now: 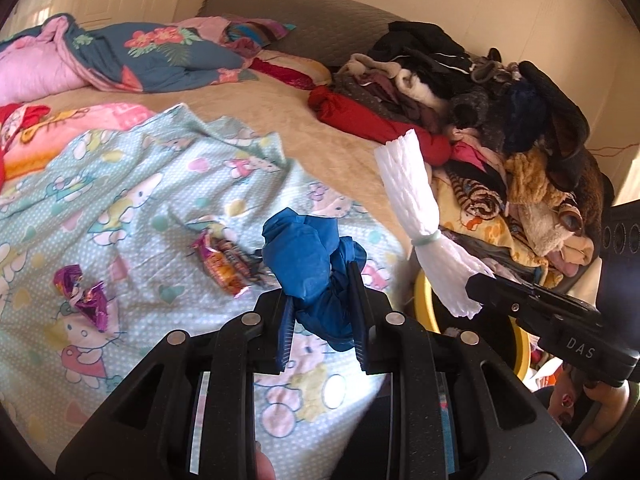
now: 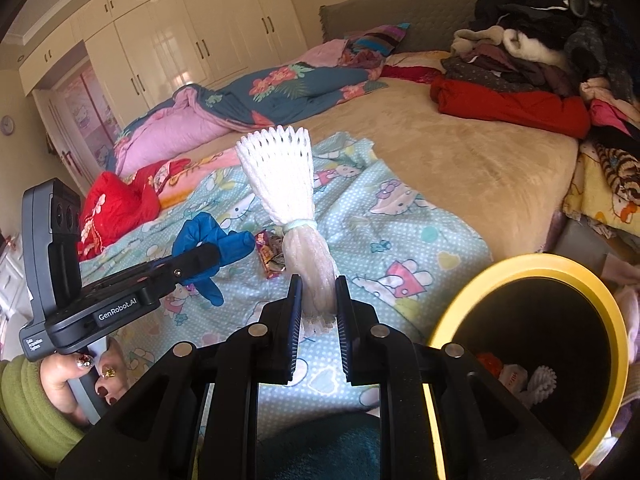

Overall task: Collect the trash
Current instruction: 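Carry the blue glove and white net over the bin with both tools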

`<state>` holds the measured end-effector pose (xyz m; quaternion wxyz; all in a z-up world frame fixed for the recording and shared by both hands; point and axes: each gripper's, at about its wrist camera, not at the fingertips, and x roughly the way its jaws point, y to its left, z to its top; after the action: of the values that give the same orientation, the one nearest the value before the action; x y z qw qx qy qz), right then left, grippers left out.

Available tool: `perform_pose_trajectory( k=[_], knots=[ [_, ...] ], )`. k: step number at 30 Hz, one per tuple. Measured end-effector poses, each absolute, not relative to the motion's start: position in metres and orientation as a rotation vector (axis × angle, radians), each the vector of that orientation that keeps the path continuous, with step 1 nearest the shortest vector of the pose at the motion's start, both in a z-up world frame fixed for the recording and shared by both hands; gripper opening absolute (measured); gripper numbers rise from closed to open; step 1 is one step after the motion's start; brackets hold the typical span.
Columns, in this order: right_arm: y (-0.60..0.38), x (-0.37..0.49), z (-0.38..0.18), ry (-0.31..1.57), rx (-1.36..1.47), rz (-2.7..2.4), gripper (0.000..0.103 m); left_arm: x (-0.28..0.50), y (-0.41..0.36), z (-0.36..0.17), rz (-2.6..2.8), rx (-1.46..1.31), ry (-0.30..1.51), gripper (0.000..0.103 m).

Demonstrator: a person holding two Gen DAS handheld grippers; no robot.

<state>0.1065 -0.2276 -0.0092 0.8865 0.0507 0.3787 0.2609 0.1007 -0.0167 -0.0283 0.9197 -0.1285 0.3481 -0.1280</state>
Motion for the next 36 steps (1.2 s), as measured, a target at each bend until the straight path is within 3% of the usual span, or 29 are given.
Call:
perform_pose_trajectory(
  k=[36],
  knots=[
    [-0.355,0.079,-0.018,0.734,0.300,0.348,0.016,0.104,-0.119,-0.016,-0.421,-0.127,0.719,0.018]
  ],
)
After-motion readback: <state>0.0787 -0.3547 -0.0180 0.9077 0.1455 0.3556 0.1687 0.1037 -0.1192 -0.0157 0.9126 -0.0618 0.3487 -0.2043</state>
